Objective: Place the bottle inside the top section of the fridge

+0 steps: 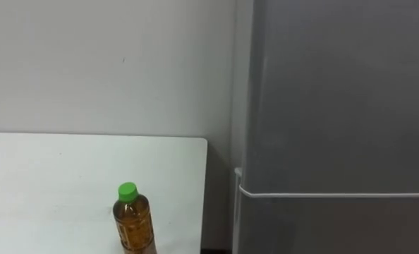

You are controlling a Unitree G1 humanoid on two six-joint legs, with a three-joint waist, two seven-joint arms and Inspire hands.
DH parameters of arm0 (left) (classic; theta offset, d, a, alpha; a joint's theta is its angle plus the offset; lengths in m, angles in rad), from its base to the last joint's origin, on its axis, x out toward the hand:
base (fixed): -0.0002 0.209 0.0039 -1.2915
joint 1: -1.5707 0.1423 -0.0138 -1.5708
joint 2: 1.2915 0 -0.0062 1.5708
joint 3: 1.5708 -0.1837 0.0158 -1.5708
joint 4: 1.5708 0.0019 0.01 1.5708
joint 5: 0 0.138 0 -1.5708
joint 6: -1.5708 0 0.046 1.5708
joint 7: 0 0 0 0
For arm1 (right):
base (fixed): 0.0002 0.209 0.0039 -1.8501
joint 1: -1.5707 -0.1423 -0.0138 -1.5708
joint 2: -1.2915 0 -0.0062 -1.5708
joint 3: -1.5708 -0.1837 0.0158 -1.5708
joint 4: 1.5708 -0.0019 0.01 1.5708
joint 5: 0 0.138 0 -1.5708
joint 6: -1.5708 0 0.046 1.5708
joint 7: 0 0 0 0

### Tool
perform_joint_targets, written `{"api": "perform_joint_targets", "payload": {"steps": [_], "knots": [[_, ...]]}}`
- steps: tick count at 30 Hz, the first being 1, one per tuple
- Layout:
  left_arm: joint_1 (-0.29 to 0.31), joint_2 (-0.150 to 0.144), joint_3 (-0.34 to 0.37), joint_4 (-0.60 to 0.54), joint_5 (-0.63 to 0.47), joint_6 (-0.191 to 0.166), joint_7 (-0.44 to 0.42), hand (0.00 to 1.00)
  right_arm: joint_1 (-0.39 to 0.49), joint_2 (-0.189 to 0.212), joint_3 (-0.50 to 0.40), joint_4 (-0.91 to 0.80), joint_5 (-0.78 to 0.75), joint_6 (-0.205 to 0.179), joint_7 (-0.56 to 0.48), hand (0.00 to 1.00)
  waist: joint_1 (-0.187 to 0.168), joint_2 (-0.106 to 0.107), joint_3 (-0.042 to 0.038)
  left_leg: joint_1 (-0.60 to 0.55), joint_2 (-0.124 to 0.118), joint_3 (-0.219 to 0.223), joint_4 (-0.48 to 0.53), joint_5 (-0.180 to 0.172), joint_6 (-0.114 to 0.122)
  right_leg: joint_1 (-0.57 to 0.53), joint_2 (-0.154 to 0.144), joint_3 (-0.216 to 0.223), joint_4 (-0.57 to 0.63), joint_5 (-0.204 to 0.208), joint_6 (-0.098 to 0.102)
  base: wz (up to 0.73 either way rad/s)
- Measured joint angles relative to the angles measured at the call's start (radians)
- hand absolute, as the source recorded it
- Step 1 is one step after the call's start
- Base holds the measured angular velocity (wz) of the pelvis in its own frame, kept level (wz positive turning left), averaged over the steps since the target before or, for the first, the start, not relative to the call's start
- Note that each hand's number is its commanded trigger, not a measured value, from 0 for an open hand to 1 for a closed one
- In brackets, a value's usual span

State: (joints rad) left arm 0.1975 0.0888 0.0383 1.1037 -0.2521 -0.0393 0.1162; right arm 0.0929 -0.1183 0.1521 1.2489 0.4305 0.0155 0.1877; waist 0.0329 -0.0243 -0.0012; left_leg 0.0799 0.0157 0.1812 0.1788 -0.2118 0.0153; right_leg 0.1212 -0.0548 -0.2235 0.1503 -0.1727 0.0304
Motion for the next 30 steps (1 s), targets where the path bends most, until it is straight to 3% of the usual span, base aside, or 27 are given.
{"api": "perform_joint_targets", "payload": {"steps": [11, 17, 20, 22, 24, 30], "knots": [[0.029, -0.002, 0.099, -0.001, -0.120, 0.030, 0.002, 0.00, 0.006, 0.000, -0.051, -0.006, -0.013, 0.002, 0.007, 0.00, 0.003, 0.013, 0.0004, -0.001, 0.003, -0.001, 0.006, -0.001, 0.000, 0.004, 0.000, 0.001, 0.001, 0.000, 0.000, 0.00], [0.000, 0.003, 0.217, -0.008, -0.130, 0.038, 0.043, 0.00, 0.007, -0.007, -0.097, -0.003, -0.040, 0.007, 0.010, 0.00, 0.010, 0.034, 0.0019, 0.004, 0.007, -0.005, 0.013, -0.002, -0.001, 0.020, 0.001, 0.000, 0.001, 0.001, -0.002, 0.01], [-0.009, 0.007, 0.280, -0.101, -0.154, 0.046, 0.092, 0.00, 0.012, -0.014, -0.114, -0.004, -0.040, 0.008, 0.010, 0.00, 0.019, 0.051, 0.0042, 0.002, 0.006, -0.006, 0.018, -0.002, -0.001, 0.022, 0.000, 0.000, 0.002, 0.002, -0.003, 0.00], [-0.011, 0.015, 0.299, -0.188, -0.214, 0.027, 0.126, 0.00, 0.020, -0.019, -0.125, -0.005, -0.040, 0.007, 0.011, 0.00, 0.028, 0.057, 0.0096, 0.008, 0.006, -0.005, 0.018, -0.002, -0.001, 0.021, 0.000, 0.001, 0.002, 0.002, -0.003, 0.00], [-0.015, 0.020, 0.317, -0.226, -0.246, 0.023, 0.153, 0.00, 0.023, -0.022, -0.138, -0.009, -0.043, 0.007, 0.011, 0.00, 0.027, 0.068, 0.0072, 0.011, 0.003, -0.004, 0.016, -0.002, -0.001, 0.022, 0.000, 0.002, 0.000, 0.001, -0.003, 0.00], [-0.033, 0.038, 0.341, -0.388, -0.282, 0.013, 0.251, 0.00, 0.028, -0.024, -0.146, -0.030, -0.054, 0.008, 0.006, 0.00, 0.026, 0.063, 0.0033, 0.002, 0.000, -0.005, 0.022, -0.001, -0.001, 0.015, 0.001, 0.004, -0.005, -0.001, -0.005, 0.00]]}}
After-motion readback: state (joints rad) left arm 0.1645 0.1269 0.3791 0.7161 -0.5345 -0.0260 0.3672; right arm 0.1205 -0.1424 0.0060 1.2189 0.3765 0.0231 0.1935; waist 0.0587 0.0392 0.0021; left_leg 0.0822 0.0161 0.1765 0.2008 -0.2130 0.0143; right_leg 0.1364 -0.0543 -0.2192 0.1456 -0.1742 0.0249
